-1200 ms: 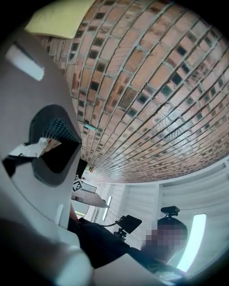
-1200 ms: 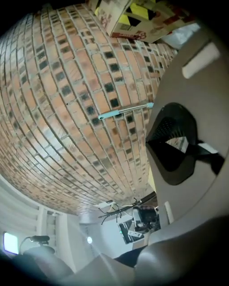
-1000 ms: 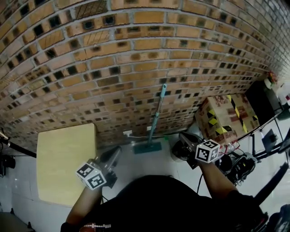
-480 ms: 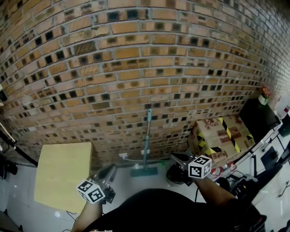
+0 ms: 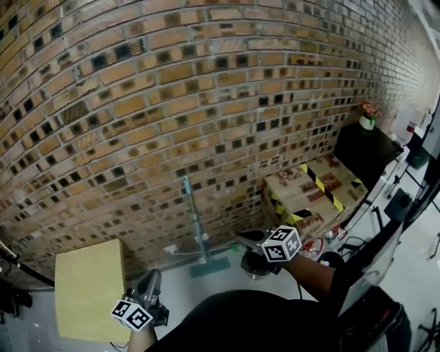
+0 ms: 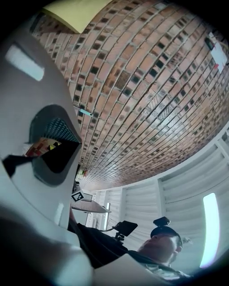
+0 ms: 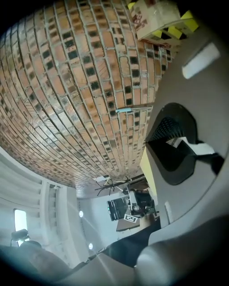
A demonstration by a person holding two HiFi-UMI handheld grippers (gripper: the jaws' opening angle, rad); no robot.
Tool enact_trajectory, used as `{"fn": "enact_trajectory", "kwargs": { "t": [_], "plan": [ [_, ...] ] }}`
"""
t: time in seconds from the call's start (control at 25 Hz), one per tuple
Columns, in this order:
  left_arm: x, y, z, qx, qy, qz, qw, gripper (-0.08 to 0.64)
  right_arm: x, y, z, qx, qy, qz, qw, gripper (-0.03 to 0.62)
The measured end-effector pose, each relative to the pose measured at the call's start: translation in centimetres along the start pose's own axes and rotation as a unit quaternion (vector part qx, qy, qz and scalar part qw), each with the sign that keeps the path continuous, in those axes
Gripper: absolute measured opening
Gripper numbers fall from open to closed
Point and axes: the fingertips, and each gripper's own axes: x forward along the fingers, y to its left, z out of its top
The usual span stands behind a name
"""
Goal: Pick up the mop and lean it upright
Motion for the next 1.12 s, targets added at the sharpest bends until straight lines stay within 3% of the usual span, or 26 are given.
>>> {"fn": "enact_trajectory", "kwargs": {
  "t": [0.16,0.44,0.6,1.12],
  "plan": [
    [-1.0,1.6,0.4,0.003,0.014,-0.013,0.9998,-0.005,1.4,1.3,-0.1,0.002,-0.012,-0.018,1.0,0.012],
    [-3.1,4.6,0.5,-0.004,0.023,-0.014,0.9996,-0.005,4.5,4.2,-1.5,0.004,-0.002,-0.014,1.0,0.012],
    [-2.4,5.0,-0.5,-0.013,0.03,-0.031,0.999,-0.005,4.4,3.8,-1.6,0.007,-0.002,-0.022,1.0,0.012],
    [-1.2,5.0,-0.6,-0.023,0.028,-0.03,0.9989,-0.005,4.4,2.5,-1.5,0.01,-0.001,-0.02,1.0,0.012]
  ]
}}
